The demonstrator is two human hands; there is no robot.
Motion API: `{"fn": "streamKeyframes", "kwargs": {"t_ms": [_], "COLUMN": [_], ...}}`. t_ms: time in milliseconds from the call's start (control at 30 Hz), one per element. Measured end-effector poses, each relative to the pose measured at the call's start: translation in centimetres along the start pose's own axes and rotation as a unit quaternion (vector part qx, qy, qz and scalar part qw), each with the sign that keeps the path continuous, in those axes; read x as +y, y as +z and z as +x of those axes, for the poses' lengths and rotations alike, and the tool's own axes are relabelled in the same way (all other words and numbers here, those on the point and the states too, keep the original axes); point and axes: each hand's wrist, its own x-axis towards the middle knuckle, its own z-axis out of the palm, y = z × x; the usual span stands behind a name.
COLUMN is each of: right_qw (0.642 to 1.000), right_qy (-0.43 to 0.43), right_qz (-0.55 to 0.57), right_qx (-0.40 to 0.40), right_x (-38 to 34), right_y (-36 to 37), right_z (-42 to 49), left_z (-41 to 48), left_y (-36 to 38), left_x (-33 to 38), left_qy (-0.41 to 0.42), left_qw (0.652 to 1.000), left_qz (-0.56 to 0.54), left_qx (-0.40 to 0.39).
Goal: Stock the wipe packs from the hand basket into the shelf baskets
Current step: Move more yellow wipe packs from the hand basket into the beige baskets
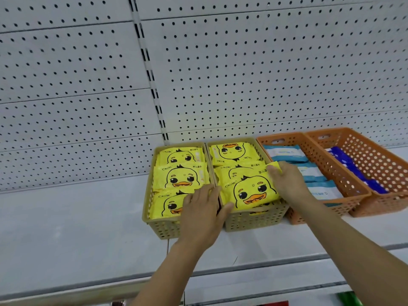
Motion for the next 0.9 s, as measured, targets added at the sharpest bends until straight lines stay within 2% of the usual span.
{"fn": "streamKeyframes", "kwargs": {"t_ms": [67, 133, 200, 267, 367, 433, 500, 633, 733, 833, 900], "right_qw": [0.998, 0.984, 0.949, 0.919, 0.928, 0.910, 0.894, 0.883, 0.910, 0.929, 0.927], "right_qy": [-0.018, -0.075, -0.153, -0.193, -0.137, -0.095, -0.071, -0.062, -0.114, -0.226, -0.271], "right_qz": [-0.067, -0.164, -0.273, -0.343, -0.312, -0.321, -0.334, -0.335, -0.305, -0.273, -0.260], "right_qx": [0.003, 0.017, 0.038, 0.002, -0.148, -0.245, -0.291, -0.324, -0.257, -0.107, 0.012], "right_x": [-0.2, 0.0, 0.4, 0.5, 0.7, 0.6, 0.2, -0.2, 0.8, 2.2, 3.1], "right_y": [0.3, 0.7, 1.2, 1.1, 0.5, 0.3, 0.4, 0.3, 0.1, 0.2, 0.9], "right_z": [-0.3, -0.9, -1.6, -2.3, -3.2, -3.6, -3.4, -2.3, -2.7, -5.1, -7.5], "left_z": [0.0, 0.1, 0.2, 0.3, 0.6, 0.6, 1.0, 1.6, 1.3, 0.1, -1.1], "left_y": [0.1, -0.2, -0.5, -0.5, 0.0, 0.2, 0.1, -0.6, -1.0, -1.3, -1.3], "left_x": [-0.1, 0.2, 0.8, 1.4, 1.6, 1.5, 1.4, 1.5, 1.4, 1.0, 0.3], "left_qy": [0.009, 0.033, 0.080, 0.126, 0.138, 0.152, 0.171, 0.171, 0.173, 0.165, 0.153], "left_qw": [1.000, 0.999, 0.997, 0.991, 0.987, 0.983, 0.980, 0.976, 0.977, 0.981, 0.986], "left_qz": [-0.004, -0.007, -0.008, 0.009, 0.051, 0.081, 0.078, 0.078, 0.071, 0.056, 0.022], "left_qx": [0.021, 0.017, -0.015, -0.045, -0.068, -0.059, -0.073, -0.107, -0.098, -0.085, -0.067]}}
